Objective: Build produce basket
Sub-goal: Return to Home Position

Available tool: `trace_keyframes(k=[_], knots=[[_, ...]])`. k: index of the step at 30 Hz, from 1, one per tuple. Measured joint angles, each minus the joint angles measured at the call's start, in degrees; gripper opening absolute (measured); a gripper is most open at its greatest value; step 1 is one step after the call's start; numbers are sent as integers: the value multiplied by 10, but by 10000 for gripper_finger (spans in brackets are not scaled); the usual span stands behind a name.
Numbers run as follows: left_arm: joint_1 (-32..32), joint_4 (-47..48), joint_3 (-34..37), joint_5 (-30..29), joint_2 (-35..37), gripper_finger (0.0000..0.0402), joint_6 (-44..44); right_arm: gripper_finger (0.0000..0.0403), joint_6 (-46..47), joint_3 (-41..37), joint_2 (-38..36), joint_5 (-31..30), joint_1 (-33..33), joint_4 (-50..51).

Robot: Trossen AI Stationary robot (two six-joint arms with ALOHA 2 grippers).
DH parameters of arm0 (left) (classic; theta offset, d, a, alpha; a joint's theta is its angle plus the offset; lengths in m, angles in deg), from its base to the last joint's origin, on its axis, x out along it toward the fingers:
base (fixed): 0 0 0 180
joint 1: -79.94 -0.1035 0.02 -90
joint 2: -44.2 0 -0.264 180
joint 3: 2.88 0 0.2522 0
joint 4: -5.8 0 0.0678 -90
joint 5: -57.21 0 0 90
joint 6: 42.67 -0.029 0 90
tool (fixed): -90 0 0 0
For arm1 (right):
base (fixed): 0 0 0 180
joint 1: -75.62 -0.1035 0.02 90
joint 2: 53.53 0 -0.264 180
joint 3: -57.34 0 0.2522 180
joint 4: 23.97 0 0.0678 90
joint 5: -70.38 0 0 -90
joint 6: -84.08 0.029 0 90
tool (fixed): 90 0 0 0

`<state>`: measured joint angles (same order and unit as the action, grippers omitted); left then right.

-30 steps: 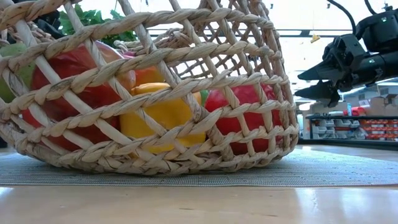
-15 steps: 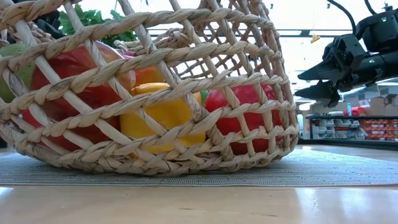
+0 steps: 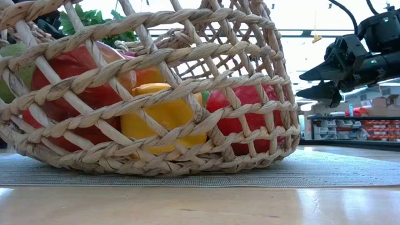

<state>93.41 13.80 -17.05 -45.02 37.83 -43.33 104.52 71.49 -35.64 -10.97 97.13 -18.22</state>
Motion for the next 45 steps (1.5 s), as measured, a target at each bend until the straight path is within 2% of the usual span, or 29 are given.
trace_keyframes(k=[45], knots=[[0,0,0,0,0,36,0,306,0,0,0,0,0,0]])
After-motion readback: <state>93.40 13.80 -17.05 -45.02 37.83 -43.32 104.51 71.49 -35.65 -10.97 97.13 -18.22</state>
